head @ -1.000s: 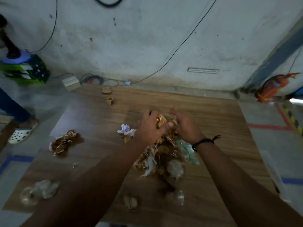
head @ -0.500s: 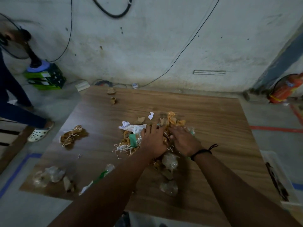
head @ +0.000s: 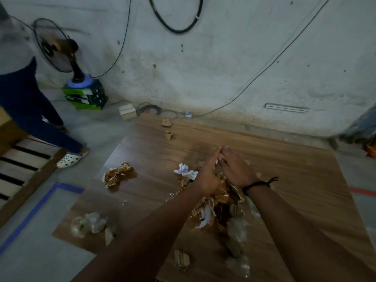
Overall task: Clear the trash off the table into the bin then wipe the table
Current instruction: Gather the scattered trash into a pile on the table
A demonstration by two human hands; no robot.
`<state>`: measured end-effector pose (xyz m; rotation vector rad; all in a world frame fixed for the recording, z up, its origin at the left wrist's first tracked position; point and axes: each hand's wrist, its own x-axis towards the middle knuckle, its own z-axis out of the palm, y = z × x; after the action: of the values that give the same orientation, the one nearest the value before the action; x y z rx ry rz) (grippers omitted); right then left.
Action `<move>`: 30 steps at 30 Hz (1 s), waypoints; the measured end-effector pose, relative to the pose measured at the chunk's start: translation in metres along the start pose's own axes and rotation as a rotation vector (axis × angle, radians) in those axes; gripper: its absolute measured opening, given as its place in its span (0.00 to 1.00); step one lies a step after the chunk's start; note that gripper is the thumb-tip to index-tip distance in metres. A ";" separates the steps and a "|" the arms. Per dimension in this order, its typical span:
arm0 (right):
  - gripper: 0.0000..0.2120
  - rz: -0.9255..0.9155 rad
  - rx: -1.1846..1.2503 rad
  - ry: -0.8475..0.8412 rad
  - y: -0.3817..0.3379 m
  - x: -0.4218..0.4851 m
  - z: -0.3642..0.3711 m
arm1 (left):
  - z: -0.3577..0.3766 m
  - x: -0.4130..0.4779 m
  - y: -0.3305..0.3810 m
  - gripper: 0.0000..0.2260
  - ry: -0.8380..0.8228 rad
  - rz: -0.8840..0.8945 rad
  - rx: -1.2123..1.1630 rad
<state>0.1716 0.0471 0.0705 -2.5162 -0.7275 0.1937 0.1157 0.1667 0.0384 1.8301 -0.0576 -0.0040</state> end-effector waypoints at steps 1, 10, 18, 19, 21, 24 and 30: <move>0.17 0.012 -0.002 -0.010 -0.001 0.006 0.003 | -0.003 0.004 -0.009 0.39 -0.043 -0.002 0.014; 0.17 0.140 0.134 0.014 -0.005 0.066 0.027 | -0.019 0.008 -0.025 0.29 0.021 -0.151 -0.048; 0.22 0.078 0.019 -0.058 -0.029 0.182 0.061 | -0.154 0.094 -0.079 0.17 0.386 -0.167 0.340; 0.23 0.063 0.000 -0.075 -0.035 0.200 0.068 | -0.171 0.105 -0.094 0.19 0.364 -0.162 0.425; 0.23 0.034 -0.011 -0.082 -0.045 0.233 0.082 | -0.198 0.126 -0.120 0.21 0.341 -0.162 0.536; 0.24 0.016 0.004 -0.093 -0.055 0.271 0.104 | -0.218 0.150 -0.142 0.17 0.297 -0.186 0.606; 0.29 0.031 0.014 -0.157 -0.058 0.307 0.147 | -0.215 0.165 -0.179 0.16 0.168 -0.208 0.861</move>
<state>0.3656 0.3161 -0.0248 -2.5210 -0.7454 0.4092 0.2944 0.4138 -0.0744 2.6800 0.2937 0.0331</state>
